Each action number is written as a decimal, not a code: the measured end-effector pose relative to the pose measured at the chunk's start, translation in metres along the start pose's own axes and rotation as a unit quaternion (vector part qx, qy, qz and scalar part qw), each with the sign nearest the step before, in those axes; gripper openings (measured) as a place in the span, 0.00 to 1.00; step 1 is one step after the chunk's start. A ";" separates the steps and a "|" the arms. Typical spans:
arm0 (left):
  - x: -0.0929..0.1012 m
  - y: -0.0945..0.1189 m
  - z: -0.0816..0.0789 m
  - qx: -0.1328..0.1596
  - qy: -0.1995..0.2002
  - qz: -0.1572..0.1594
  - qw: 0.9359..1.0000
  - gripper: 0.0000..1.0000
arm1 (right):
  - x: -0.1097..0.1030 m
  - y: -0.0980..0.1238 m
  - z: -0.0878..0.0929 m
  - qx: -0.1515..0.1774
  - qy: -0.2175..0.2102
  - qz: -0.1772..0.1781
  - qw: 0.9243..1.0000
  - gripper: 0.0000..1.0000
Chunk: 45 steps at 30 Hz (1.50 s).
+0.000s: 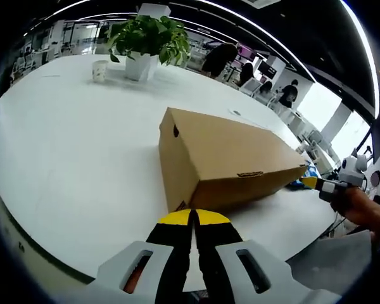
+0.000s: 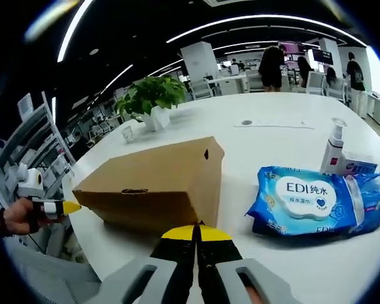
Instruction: Operate the shoe box by opening the lid, removing the specified soft item, and placing it in the target area until the item is outside and the box remains undamaged.
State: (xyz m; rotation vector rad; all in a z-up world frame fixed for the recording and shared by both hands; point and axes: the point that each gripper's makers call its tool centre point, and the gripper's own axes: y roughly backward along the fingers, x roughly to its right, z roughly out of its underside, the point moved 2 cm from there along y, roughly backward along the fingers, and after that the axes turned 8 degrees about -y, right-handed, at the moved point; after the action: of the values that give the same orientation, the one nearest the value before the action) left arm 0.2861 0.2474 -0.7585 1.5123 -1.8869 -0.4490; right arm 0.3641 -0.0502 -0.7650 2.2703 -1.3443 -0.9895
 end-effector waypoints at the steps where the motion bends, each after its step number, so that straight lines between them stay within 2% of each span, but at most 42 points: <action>1: -0.001 0.001 0.000 0.001 0.001 -0.001 1.000 0.00 | 0.001 0.001 -0.001 0.002 0.000 0.000 1.000 0.00; 9: -0.008 0.009 -0.002 0.014 0.020 -0.007 1.000 0.00 | 0.007 0.010 -0.017 0.025 -0.020 -0.008 0.999 0.00; 12: -0.010 0.014 -0.008 0.029 0.029 -0.008 0.999 0.00 | 0.008 0.013 -0.022 0.033 -0.025 -0.013 0.999 0.00; 14: -0.007 0.016 -0.020 0.060 0.052 0.009 0.997 0.06 | 0.008 0.015 -0.024 0.040 -0.026 -0.016 0.999 0.06; 18: -0.007 0.020 -0.036 0.075 0.044 0.010 0.996 0.18 | 0.003 0.015 -0.030 0.054 -0.048 -0.030 0.997 0.20; 21: -0.005 0.018 -0.045 0.078 0.040 0.016 0.996 0.24 | -0.003 0.012 -0.035 0.056 -0.053 -0.039 0.996 0.22; 28: 0.006 0.000 -0.049 0.062 0.037 0.041 0.997 0.32 | -0.017 -0.005 -0.039 0.047 -0.070 -0.056 0.995 0.33; 35: 0.007 -0.011 -0.038 0.032 0.018 0.035 0.999 0.28 | -0.018 -0.018 -0.023 0.012 -0.065 -0.047 0.997 0.30; 41: 0.001 -0.020 -0.024 0.010 0.028 0.039 0.999 0.27 | -0.016 -0.021 -0.016 0.005 -0.068 -0.043 0.997 0.30; 45: 0.002 -0.022 -0.024 0.011 0.025 0.038 0.999 0.27 | -0.015 -0.023 -0.013 0.004 -0.063 -0.040 0.997 0.30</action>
State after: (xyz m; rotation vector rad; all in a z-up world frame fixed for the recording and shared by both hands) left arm 0.3183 0.2430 -0.7542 1.4474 -1.9093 -0.3538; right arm 0.3834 -0.0265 -0.7631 2.3192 -1.3164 -1.1725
